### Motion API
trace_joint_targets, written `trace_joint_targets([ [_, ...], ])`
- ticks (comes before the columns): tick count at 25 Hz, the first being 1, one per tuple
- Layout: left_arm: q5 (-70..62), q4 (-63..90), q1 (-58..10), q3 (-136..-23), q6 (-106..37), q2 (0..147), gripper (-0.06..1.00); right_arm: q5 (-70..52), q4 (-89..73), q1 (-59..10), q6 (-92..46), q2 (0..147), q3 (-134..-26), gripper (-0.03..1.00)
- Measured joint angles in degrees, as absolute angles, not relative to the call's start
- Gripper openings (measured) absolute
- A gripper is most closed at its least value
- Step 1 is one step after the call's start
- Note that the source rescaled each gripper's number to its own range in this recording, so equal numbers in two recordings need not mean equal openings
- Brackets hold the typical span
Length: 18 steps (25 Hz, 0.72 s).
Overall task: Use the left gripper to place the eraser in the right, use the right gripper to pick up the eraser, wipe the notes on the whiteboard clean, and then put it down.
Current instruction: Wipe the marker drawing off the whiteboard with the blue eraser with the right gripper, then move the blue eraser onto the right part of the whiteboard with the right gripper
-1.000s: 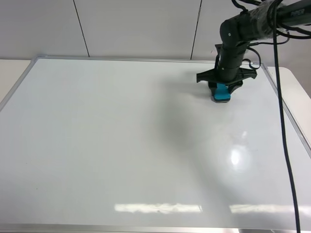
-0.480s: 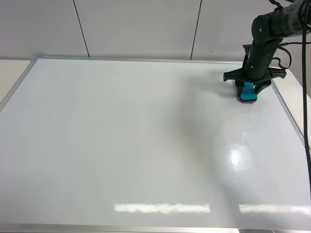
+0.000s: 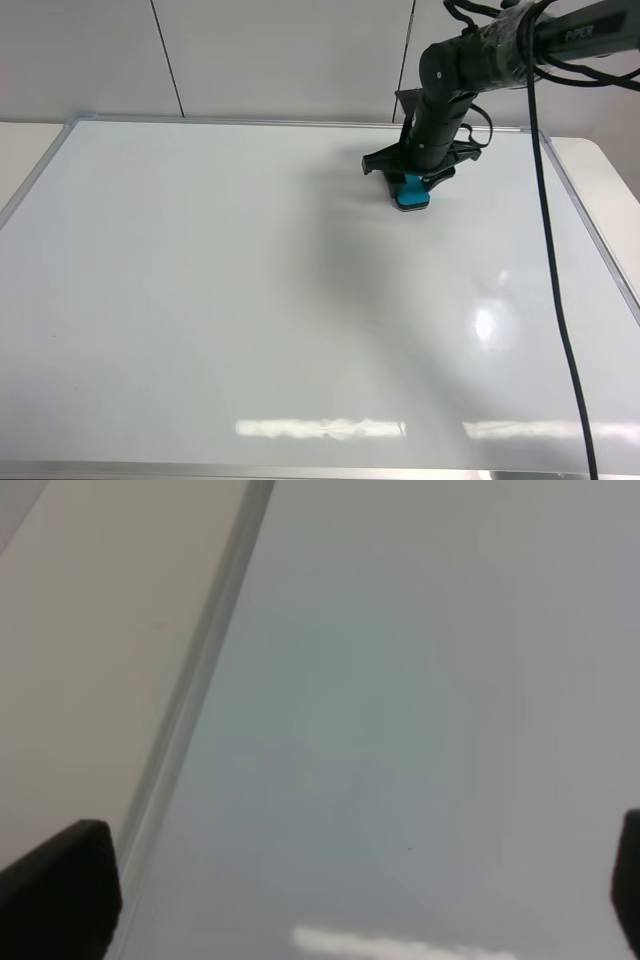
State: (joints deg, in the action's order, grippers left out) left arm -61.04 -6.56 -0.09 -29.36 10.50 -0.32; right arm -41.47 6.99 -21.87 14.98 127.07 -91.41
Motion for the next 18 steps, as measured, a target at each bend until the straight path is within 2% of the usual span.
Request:
trace_joint_targets([
  [13,-61.04,-6.56,-0.09,-29.36,10.45,-0.32,1.0,-43.89,5.18,-25.56,14.61,125.37,-90.49,0.02],
  [17,-61.04,-6.56,-0.09,-29.36,10.49,-0.32,1.0,-43.23,4.86,-26.31,15.03,119.24,-84.94,0.02],
  [18,-61.04,-6.56,-0.09,-29.36,10.49,-0.32,1.0,-41.72,4.91,-26.37,16.14,114.39,-79.15,0.02],
])
